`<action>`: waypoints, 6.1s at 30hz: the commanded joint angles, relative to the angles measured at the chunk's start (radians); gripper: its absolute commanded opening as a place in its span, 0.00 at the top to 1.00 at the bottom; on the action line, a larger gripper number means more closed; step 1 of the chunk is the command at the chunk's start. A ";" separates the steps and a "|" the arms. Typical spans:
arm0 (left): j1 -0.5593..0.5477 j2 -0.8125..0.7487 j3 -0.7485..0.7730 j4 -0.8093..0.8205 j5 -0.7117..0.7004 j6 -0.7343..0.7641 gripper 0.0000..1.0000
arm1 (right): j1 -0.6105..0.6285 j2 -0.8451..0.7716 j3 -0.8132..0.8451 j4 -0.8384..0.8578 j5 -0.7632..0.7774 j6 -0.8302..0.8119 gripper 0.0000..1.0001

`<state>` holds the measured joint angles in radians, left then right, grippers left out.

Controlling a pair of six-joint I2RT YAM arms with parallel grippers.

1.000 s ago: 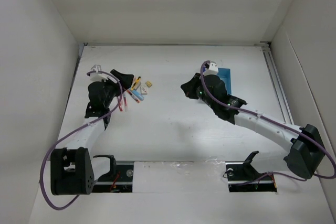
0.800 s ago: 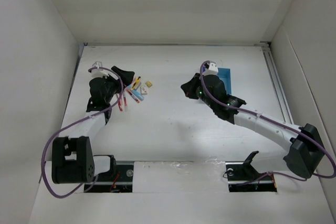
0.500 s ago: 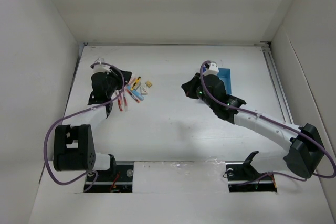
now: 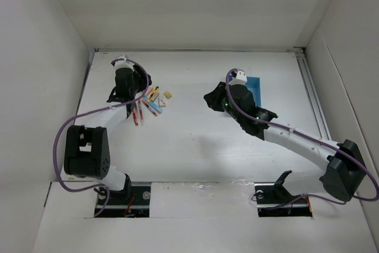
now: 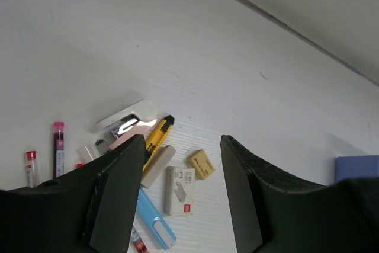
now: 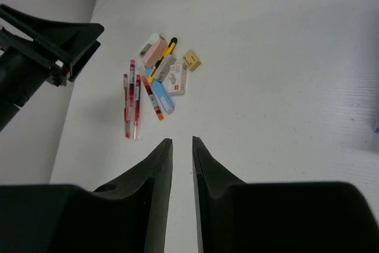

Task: Sort the stationery into containers
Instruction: Pick up the stationery from the center of the board, then place the stationery in the storage box, then pick up the stationery from the center of the board.

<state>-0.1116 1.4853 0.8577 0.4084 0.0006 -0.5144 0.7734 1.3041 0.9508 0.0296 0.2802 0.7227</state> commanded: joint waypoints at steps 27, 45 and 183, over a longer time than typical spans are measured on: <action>-0.008 0.446 0.532 -0.540 0.061 0.525 0.35 | 0.003 -0.028 0.003 0.024 0.034 -0.012 0.60; -0.008 0.540 0.583 -0.585 0.010 0.564 0.50 | 0.003 -0.009 0.003 0.024 0.043 -0.012 0.58; -0.339 0.346 0.222 -0.307 -0.369 0.076 0.56 | -0.123 -0.374 -0.181 0.024 0.254 0.142 0.53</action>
<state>-0.4500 1.8332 1.0420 0.1066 -0.3721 -0.4507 0.6552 0.9318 0.7227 0.0265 0.5270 0.8818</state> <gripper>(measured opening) 0.452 0.468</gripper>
